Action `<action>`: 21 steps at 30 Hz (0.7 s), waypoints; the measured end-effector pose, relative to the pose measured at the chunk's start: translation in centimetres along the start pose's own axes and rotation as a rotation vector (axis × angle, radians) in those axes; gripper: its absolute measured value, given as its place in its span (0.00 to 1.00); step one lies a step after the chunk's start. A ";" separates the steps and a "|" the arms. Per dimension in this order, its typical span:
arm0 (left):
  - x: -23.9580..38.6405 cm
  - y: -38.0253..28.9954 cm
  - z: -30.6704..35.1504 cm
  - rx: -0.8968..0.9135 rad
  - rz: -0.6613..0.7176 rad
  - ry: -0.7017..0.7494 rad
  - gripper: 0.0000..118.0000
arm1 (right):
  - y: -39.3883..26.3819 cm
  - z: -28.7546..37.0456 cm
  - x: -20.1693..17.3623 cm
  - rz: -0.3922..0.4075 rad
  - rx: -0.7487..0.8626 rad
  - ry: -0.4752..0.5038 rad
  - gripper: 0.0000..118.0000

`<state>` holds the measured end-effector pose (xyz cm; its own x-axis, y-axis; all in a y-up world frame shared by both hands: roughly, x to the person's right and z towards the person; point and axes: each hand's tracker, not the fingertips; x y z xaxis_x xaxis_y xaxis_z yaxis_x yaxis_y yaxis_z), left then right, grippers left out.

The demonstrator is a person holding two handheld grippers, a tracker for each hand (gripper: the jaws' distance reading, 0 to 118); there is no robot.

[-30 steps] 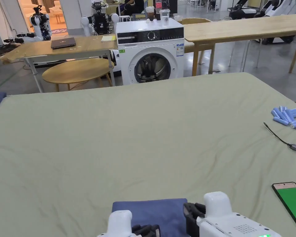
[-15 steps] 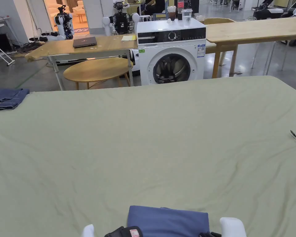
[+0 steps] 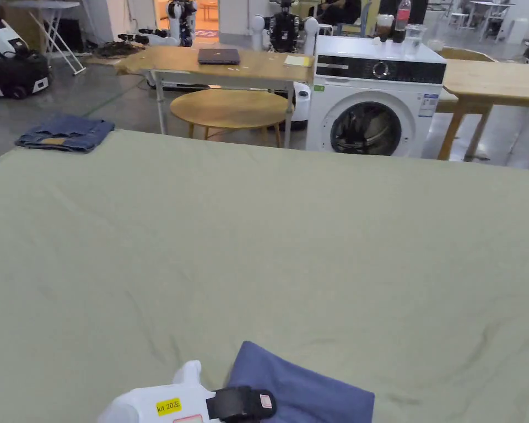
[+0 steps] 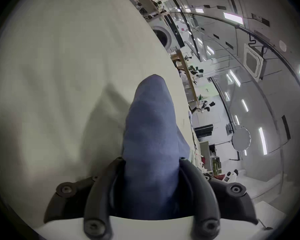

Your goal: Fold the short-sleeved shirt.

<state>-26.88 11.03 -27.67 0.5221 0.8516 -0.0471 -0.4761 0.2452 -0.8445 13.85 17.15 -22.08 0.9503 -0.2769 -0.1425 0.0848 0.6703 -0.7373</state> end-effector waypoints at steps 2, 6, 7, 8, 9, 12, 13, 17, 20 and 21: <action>-1.8 2.6 3.4 0.028 -0.036 0.037 0.28 | 0.3 -0.1 -1.3 0.008 -0.003 0.004 0.00; -5.2 8.4 11.3 0.045 -0.086 0.134 0.28 | 0.8 -0.9 -4.6 0.065 -0.010 0.007 0.00; -6.2 10.2 13.7 0.060 -0.091 0.168 0.28 | 0.9 -1.2 -5.6 0.076 -0.010 0.008 0.00; -6.9 11.2 15.2 0.067 -0.092 0.184 0.28 | 0.9 -1.4 -6.2 0.080 -0.011 0.011 0.00; -7.9 12.7 17.2 0.088 -0.115 0.216 0.28 | 1.0 -1.6 -7.0 0.083 -0.012 0.016 0.00; -10.5 16.4 22.2 0.089 -0.150 0.316 0.28 | 0.7 -2.0 -8.8 0.100 -0.016 0.034 0.00; -11.3 17.5 23.7 0.099 -0.157 0.356 0.28 | 0.6 -2.1 -9.4 0.113 -0.020 0.033 0.00; -14.8 20.6 27.8 0.076 -0.154 0.432 0.28 | 0.4 -2.4 -10.5 0.151 -0.047 0.023 0.00; -16.4 21.2 29.1 0.103 -0.124 0.432 0.28 | 0.5 -2.3 -10.5 0.155 -0.047 0.005 0.00; -16.8 21.1 29.1 0.122 -0.103 0.414 0.28 | 0.7 -2.2 -10.4 0.147 -0.047 0.008 0.00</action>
<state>-66.28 15.41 -29.14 0.7991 0.5682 -0.1966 -0.4737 0.3936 -0.7879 3.31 18.95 -22.56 0.9490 -0.1836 -0.2561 -0.0694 0.6710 -0.7382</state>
